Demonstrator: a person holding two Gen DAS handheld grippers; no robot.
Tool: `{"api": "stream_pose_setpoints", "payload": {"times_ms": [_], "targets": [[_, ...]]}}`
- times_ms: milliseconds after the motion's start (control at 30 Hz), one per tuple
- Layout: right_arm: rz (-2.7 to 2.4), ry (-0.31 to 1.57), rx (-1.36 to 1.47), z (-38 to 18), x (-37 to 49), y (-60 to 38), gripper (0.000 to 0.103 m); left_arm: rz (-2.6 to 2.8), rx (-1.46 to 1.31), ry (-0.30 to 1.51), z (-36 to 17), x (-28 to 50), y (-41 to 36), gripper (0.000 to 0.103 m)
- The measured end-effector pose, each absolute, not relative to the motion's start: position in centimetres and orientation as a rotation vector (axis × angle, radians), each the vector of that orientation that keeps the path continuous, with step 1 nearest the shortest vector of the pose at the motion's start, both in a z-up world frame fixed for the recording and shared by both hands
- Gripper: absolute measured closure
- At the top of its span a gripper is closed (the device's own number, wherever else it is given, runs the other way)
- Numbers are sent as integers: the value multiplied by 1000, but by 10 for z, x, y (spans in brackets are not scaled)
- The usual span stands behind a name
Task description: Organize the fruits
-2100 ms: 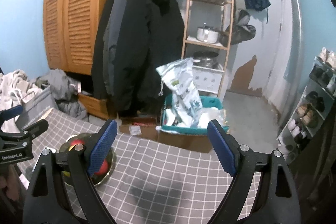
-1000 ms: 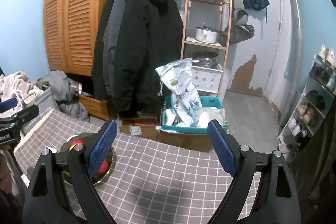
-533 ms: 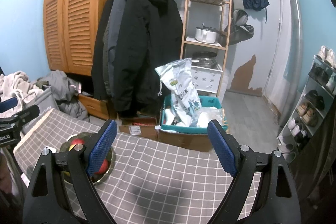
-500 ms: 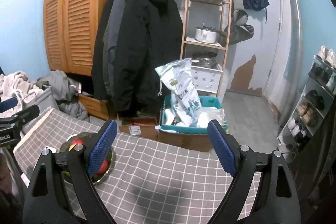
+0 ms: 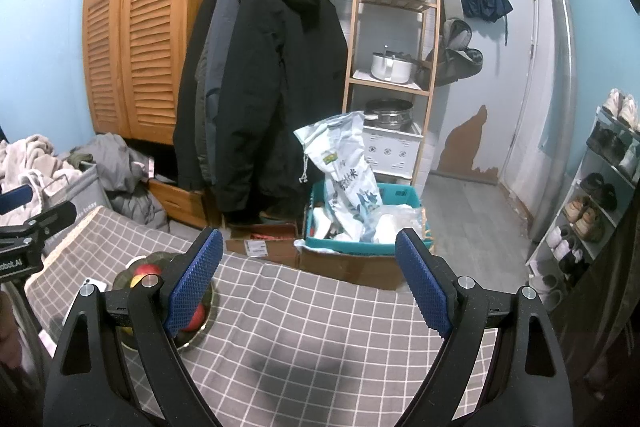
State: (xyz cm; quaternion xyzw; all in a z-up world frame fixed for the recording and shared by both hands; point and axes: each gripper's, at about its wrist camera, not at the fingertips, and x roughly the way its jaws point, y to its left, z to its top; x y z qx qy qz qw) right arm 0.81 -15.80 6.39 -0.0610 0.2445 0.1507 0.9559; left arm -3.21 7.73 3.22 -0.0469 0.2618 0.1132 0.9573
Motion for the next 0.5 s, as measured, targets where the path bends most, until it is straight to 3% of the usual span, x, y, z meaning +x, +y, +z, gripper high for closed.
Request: {"api": "stream_pose_setpoints", "payload": {"times_ms": [500], "targets": [[307,496,-125,64,8,-158,16,239,-61,528,31,-32,75,1]]}}
